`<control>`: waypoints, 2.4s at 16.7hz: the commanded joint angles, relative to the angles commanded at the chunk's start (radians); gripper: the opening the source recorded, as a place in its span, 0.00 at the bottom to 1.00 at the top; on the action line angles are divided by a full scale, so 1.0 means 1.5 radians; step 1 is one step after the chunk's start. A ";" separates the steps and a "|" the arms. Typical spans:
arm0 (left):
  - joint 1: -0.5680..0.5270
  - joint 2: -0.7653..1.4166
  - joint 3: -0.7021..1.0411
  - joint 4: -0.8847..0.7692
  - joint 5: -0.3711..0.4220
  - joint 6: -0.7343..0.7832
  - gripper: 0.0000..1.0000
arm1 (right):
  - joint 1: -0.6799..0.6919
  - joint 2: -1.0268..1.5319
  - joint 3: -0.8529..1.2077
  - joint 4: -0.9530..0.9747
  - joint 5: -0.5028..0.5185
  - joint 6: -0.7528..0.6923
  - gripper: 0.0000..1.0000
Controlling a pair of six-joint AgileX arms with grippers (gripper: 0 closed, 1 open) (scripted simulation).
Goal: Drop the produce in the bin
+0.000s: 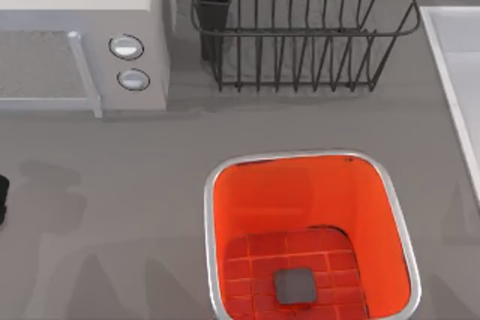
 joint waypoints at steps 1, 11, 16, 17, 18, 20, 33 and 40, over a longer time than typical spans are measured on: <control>0.009 0.073 0.041 -0.038 0.001 0.041 1.00 | 0.000 0.000 0.000 0.000 0.000 0.000 1.00; 0.085 0.676 0.412 -0.366 0.008 0.401 1.00 | 0.000 0.000 0.000 0.000 0.000 0.000 1.00; 0.101 0.782 0.496 -0.423 0.010 0.473 1.00 | 0.000 0.000 0.000 0.000 0.000 0.000 1.00; 0.101 0.784 0.497 -0.424 0.011 0.475 1.00 | 0.000 0.000 0.000 0.000 0.000 0.000 1.00; 0.101 0.784 0.497 -0.424 0.011 0.475 1.00 | 0.000 0.000 0.000 0.000 0.000 0.000 1.00; 0.101 0.784 0.497 -0.424 0.011 0.475 1.00 | 0.000 0.000 0.000 0.000 0.000 0.000 1.00; 0.098 0.868 0.398 -0.240 0.011 0.473 1.00 | 0.000 0.000 0.000 0.000 0.000 0.000 1.00; 0.098 0.868 0.398 -0.240 0.011 0.473 0.62 | 0.000 0.000 0.000 0.000 0.000 0.000 1.00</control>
